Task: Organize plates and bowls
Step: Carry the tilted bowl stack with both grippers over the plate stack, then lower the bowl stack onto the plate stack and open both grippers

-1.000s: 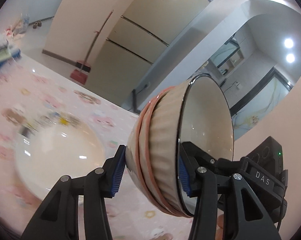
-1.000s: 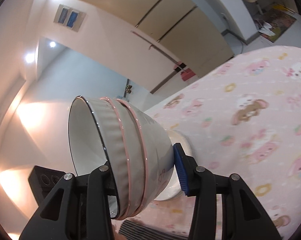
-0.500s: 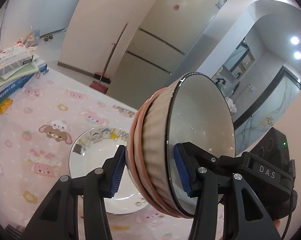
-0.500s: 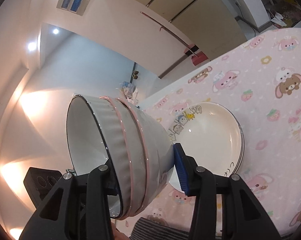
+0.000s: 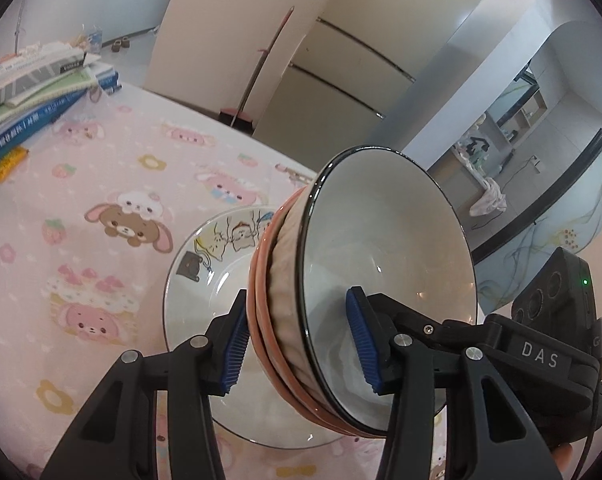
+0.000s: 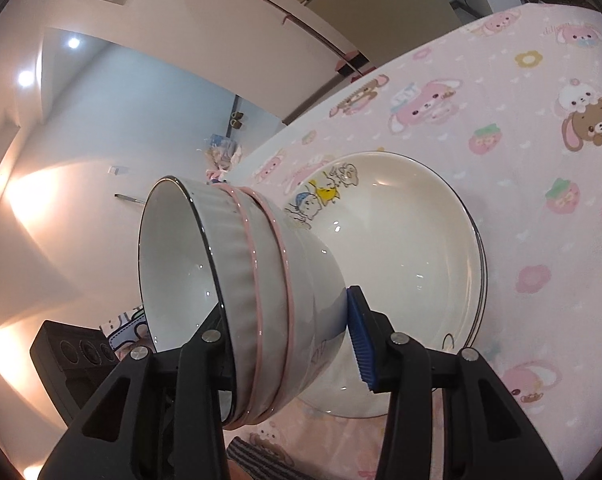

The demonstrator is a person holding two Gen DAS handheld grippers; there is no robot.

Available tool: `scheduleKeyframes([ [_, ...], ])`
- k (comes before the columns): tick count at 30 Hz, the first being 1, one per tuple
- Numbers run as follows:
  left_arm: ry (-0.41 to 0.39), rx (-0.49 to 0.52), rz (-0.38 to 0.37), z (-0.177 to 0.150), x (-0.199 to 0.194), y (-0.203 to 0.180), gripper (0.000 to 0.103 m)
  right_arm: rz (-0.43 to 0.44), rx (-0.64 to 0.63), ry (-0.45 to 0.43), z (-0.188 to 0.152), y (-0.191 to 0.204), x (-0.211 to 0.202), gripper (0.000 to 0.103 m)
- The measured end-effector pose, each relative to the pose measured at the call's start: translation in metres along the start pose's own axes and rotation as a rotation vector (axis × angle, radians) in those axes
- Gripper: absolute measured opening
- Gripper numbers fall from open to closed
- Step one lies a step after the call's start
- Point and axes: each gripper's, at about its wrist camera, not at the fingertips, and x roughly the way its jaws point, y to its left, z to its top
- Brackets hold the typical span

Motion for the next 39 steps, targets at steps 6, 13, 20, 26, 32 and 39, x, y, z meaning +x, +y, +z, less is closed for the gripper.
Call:
scheduleKeyframes([
  [6, 0.030, 0.002, 0.021, -0.004, 0.017, 0.004, 0.050, -0.021, 0.019, 0.020, 0.002, -0.012, 0.011, 0.042],
  [13, 0.057, -0.005, 0.036, -0.007, 0.029, 0.007, 0.050, -0.032, 0.023, 0.037, 0.004, -0.021, 0.018, 0.042],
  [20, 0.080, -0.017, 0.037, -0.008, 0.033, 0.007, 0.050, -0.050, 0.033, 0.046, 0.004, -0.024, 0.021, 0.042],
  [26, 0.077, -0.019, 0.038, -0.008, 0.034, 0.008, 0.050, -0.053, 0.031, 0.044, 0.004, -0.025, 0.022, 0.042],
  [32, 0.074, -0.017, 0.048, -0.008, 0.033, 0.007, 0.049, -0.058, 0.018, 0.045, 0.004, -0.022, 0.024, 0.041],
  [39, 0.036, 0.040, 0.099, -0.006, 0.025, -0.001, 0.044, -0.071, 0.023, 0.052, 0.005, -0.021, 0.027, 0.042],
])
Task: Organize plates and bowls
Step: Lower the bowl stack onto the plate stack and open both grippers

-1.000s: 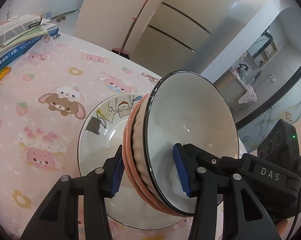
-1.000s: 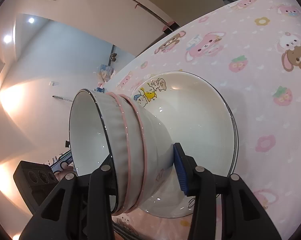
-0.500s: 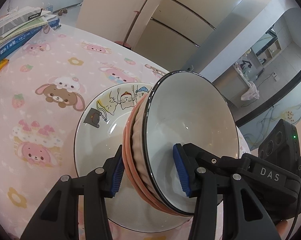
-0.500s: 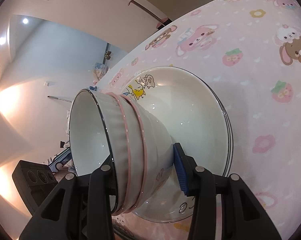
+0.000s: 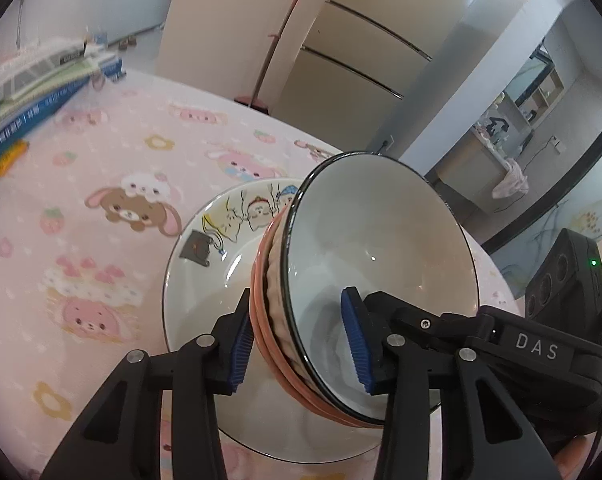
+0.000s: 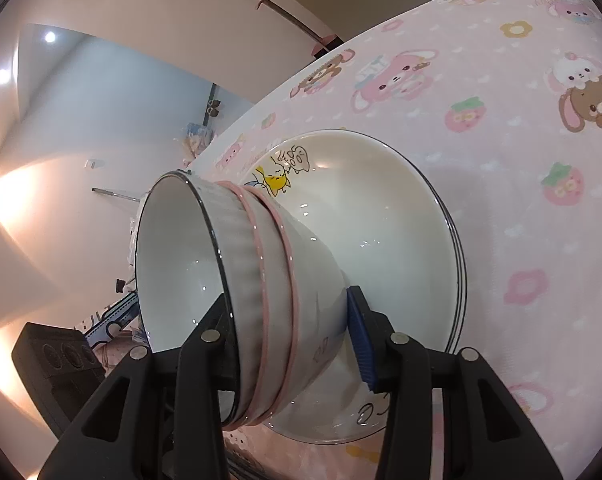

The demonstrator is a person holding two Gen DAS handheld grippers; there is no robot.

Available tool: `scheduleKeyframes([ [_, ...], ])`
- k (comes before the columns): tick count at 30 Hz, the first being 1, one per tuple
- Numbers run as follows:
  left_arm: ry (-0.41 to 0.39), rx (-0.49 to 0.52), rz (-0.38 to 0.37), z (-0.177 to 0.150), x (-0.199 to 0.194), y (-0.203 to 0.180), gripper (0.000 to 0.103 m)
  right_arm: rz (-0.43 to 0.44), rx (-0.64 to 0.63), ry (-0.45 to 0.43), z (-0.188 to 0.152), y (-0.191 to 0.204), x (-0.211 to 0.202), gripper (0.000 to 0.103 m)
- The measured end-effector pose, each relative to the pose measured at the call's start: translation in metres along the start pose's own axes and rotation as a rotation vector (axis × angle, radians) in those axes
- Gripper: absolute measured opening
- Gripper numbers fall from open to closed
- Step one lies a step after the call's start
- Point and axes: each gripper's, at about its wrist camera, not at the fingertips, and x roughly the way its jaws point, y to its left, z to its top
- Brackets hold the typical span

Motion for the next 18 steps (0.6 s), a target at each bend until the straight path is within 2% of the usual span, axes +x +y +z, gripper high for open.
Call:
scheduleKeyframes([
  [7, -0.002, 0.010, 0.007, -0.001, -0.001, -0.002, 0.040, -0.020, -0.007, 0.003, 0.001, 0.000, 0.000, 0.042],
  [14, -0.022, -0.022, -0.039, 0.002, -0.008, 0.006, 0.040, -0.131, -0.110, -0.055, -0.003, 0.015, -0.007, 0.043],
  [18, -0.061, -0.020, -0.048, 0.003, -0.016, 0.005, 0.040, -0.170, -0.160, -0.085, -0.006, 0.023, -0.012, 0.043],
])
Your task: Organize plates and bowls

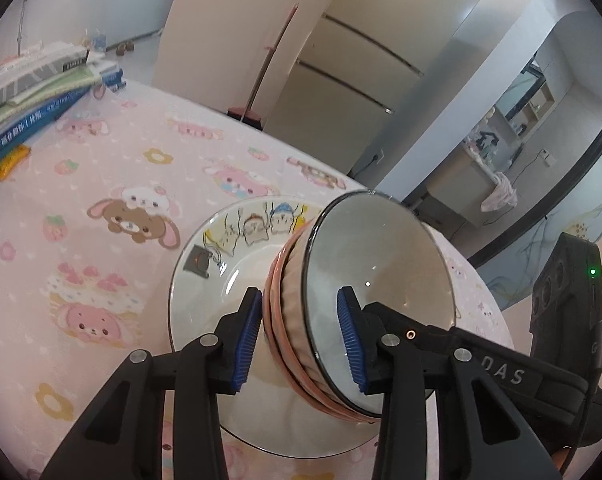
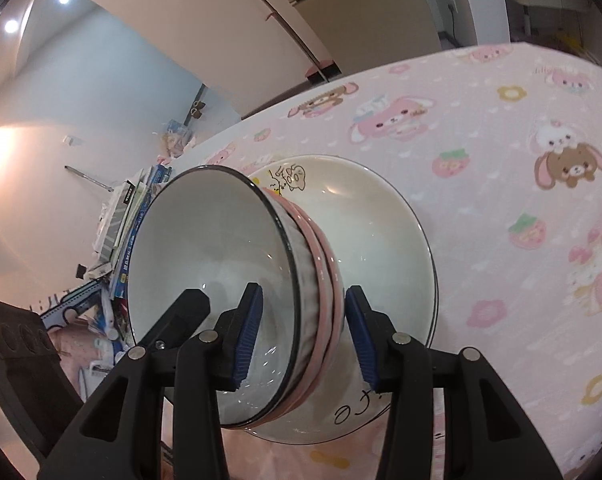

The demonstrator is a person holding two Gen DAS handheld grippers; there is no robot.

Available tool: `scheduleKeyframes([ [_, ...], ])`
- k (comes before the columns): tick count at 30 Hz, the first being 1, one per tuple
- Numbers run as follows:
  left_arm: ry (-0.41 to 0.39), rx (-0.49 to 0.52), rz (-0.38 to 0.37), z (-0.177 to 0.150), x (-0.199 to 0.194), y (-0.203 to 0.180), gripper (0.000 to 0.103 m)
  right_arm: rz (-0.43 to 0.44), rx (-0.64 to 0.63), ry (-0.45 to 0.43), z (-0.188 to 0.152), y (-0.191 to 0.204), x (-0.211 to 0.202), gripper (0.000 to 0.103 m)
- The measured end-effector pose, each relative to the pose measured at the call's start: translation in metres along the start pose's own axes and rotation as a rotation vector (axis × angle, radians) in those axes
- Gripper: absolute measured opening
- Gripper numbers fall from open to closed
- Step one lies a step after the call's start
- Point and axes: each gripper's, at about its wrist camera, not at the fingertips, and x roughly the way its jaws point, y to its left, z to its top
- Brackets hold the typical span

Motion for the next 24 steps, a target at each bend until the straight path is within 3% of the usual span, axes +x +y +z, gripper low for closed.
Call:
scheduleKeyframes([
  [8, -0.172, 0.016, 0.055, 0.008, -0.036, 0.001, 0.051, 0.004, -0.020, -0.047, 0.004, -0.001, -0.016, 0.043],
  [13, -0.320, 0.148, 0.104, 0.005, -0.071, -0.022, 0.065, -0.015, -0.069, -0.116, 0.005, 0.006, -0.039, 0.043],
  [17, -0.385, 0.203, 0.024, -0.002, -0.105, -0.047, 0.065, -0.045, -0.141, -0.177, 0.006, 0.016, -0.061, 0.043],
  [24, -0.576, 0.360, 0.039, -0.024, -0.179, -0.096, 0.075, -0.042, -0.236, -0.357, -0.007, 0.035, -0.149, 0.044],
])
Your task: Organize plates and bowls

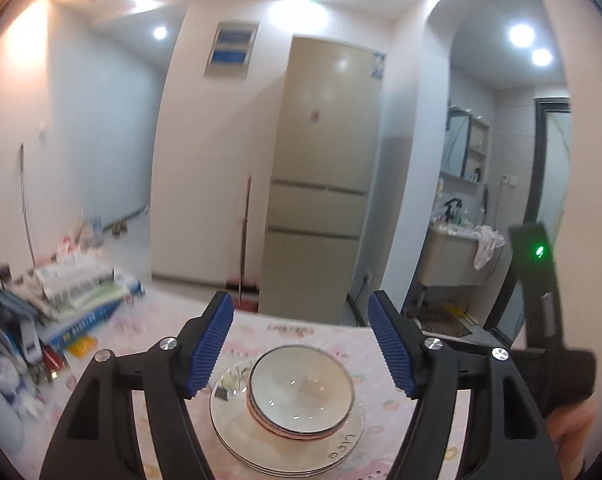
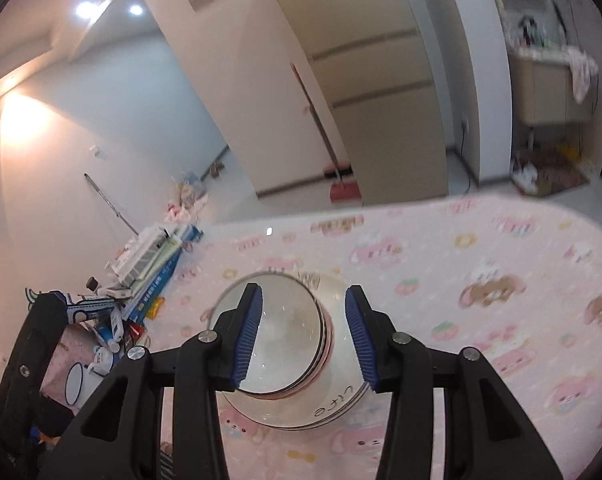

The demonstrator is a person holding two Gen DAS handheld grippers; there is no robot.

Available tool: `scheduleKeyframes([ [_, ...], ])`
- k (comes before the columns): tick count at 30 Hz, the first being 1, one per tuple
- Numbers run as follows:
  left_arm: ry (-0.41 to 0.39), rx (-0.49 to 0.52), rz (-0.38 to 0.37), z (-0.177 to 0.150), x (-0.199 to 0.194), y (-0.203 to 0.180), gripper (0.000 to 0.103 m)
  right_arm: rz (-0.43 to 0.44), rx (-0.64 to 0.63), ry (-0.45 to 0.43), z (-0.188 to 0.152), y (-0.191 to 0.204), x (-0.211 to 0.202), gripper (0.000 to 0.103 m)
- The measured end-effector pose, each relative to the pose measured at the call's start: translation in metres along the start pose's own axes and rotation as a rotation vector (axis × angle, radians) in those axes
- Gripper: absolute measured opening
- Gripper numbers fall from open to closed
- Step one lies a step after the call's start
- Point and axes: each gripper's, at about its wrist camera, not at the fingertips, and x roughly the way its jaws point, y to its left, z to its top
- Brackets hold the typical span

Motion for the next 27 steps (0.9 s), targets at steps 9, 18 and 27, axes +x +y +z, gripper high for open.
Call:
scheduleKeyframes([
  [9, -0.161, 0.100, -0.039, 0.008, -0.088, -0.033, 0.084, 0.043, -0.115, -0.287, -0.012, 0.018, -0.137, 0.051],
  [18, -0.369, 0.100, -0.099, -0.004, -0.186, -0.046, 0.103, 0.040, -0.270, -0.456, -0.055, 0.034, -0.212, 0.090],
  [27, -0.352, 0.128, -0.095, -0.028, -0.206, -0.036, 0.103, 0.056, -0.317, -0.533, -0.104, 0.030, -0.234, 0.103],
])
